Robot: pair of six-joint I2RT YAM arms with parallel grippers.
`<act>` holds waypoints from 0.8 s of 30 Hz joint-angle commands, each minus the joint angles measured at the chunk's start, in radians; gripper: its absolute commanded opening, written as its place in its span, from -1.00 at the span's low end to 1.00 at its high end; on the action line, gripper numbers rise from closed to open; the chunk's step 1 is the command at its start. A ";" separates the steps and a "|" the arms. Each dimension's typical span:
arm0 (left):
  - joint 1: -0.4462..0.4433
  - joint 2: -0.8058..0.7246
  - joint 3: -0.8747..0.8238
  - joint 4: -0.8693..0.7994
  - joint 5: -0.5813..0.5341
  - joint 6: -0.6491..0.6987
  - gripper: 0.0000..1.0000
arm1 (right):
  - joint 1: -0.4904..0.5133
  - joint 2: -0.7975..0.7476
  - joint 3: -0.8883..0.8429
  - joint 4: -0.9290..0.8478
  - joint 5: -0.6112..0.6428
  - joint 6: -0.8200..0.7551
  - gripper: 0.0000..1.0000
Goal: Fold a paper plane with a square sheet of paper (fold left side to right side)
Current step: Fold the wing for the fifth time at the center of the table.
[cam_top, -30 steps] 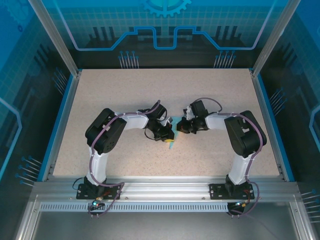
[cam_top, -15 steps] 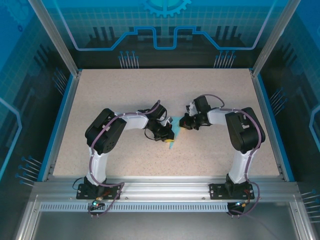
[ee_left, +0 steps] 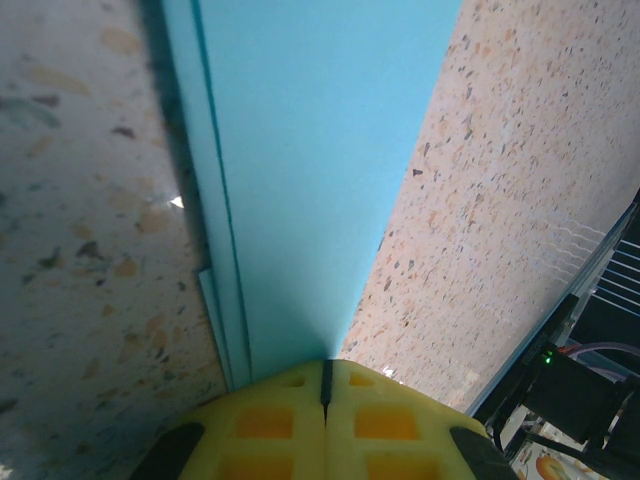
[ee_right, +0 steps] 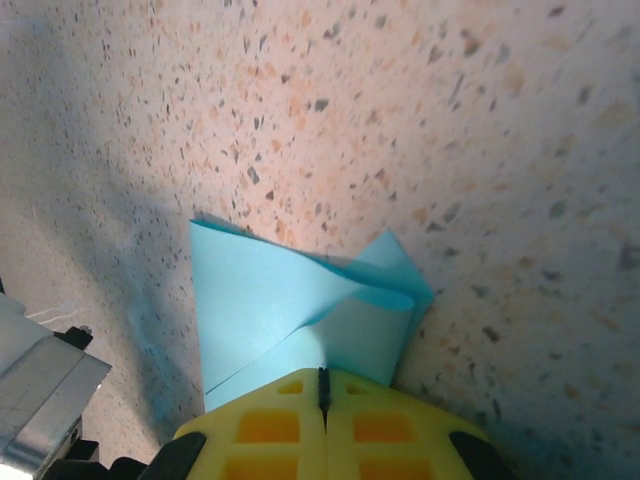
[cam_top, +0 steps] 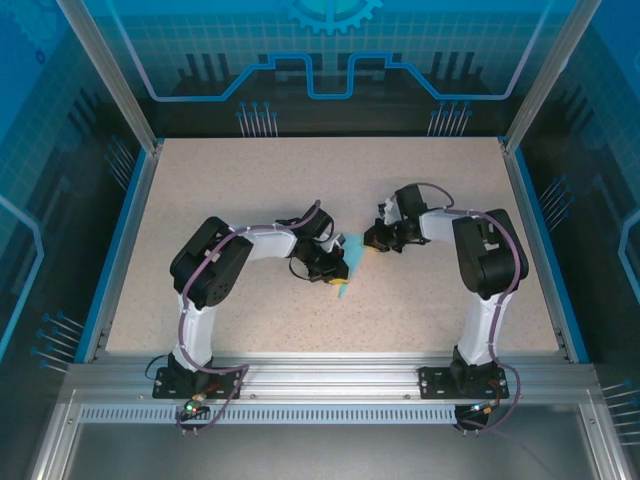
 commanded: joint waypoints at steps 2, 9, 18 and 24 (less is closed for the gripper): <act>-0.014 0.019 -0.048 -0.117 -0.062 0.011 -0.93 | -0.066 0.048 0.054 -0.002 0.079 -0.031 -0.91; -0.015 0.017 -0.049 -0.117 -0.060 0.011 -0.93 | -0.097 0.083 0.106 -0.021 0.071 -0.042 -0.91; -0.020 0.007 -0.053 -0.106 -0.062 0.006 -0.93 | -0.110 0.015 0.135 -0.048 0.077 -0.055 -0.91; -0.021 0.004 -0.053 -0.100 -0.062 0.005 -0.93 | -0.093 -0.143 0.040 -0.058 0.072 -0.048 -0.91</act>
